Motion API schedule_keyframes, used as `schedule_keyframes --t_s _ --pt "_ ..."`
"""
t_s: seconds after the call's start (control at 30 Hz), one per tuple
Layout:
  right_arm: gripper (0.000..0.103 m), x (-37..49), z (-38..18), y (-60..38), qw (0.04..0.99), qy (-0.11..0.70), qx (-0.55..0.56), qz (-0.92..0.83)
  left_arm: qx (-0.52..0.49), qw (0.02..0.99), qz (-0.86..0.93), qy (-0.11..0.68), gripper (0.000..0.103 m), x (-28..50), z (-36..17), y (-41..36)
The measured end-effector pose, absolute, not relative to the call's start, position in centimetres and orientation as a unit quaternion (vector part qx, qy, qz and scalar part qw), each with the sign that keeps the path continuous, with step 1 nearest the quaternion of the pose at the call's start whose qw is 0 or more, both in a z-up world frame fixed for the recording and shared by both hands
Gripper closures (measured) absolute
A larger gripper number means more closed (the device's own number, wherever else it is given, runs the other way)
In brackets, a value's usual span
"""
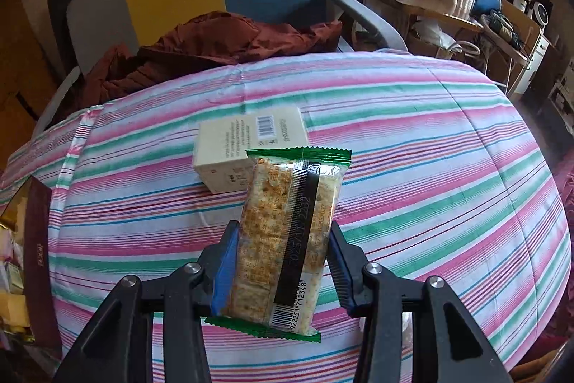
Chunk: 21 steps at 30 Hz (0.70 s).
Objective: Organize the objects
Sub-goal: 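Carry both items over the gold tray and open both tools to release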
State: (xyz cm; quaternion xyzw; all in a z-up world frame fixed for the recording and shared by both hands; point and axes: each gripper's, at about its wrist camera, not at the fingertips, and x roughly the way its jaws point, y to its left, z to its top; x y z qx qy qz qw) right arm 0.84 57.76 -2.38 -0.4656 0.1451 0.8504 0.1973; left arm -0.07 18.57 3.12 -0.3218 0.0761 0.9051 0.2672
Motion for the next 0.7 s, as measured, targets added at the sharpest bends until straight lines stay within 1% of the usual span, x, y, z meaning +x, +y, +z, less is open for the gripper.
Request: schedule_keyframes --t_s 0.27,0.5,0.7 --pt "0.056 0.6 0.8 51.1 0.144 0.126 -0.436 0.879 -0.329 0.239 0.913 0.031 0.040 -0.6 3.0 12.9" --pt "0.056 -0.9 2.6 42.3 0.041 0.122 -0.422 0.897 -0.330 0.194 0.924 -0.013 0.040 -1.2 3.6 6.1" --pt "0.056 -3.4 2.9 34.1 -0.061 0.121 -0.422 0.896 -0.345 0.151 0.925 -0.050 0.040 -1.3 2.9 0.3"
